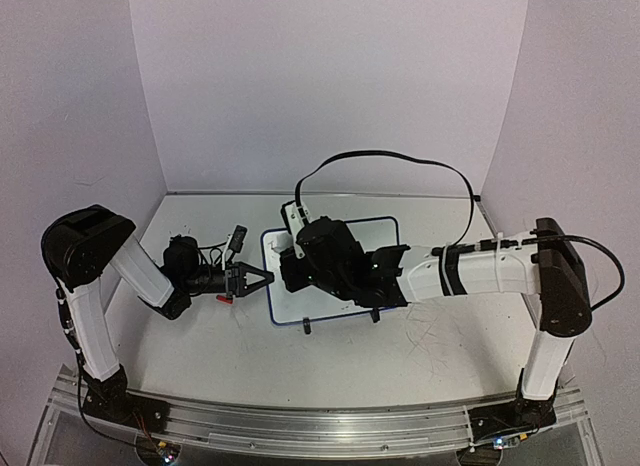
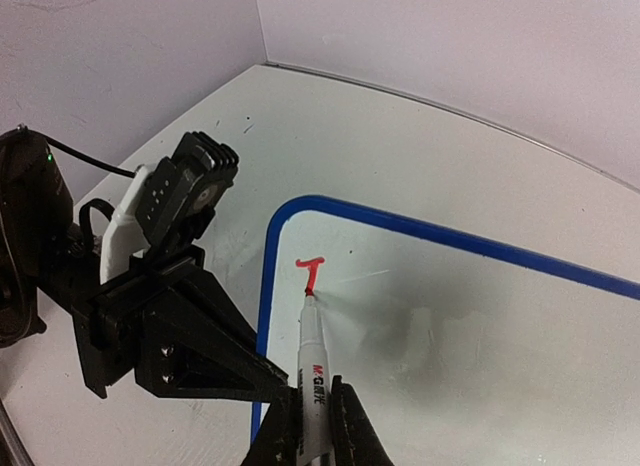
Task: Write a sentence on the whiteboard
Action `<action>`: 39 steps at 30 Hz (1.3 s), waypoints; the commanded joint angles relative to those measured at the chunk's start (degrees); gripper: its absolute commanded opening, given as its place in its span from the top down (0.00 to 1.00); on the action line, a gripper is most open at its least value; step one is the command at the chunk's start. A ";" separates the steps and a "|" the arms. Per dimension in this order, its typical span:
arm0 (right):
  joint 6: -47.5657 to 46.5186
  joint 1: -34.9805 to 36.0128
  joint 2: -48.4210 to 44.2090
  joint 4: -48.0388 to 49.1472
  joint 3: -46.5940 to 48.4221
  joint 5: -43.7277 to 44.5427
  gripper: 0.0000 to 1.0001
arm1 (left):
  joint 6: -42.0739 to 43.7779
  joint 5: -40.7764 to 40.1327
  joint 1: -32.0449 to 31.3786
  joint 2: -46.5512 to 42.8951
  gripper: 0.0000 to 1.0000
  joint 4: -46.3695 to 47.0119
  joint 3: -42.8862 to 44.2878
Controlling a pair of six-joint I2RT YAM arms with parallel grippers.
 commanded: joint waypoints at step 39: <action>0.66 0.50 0.42 -1.62 2.58 -0.12 1.00 | -0.59 1.93 0.15 -1.13 1.00 0.59 -0.94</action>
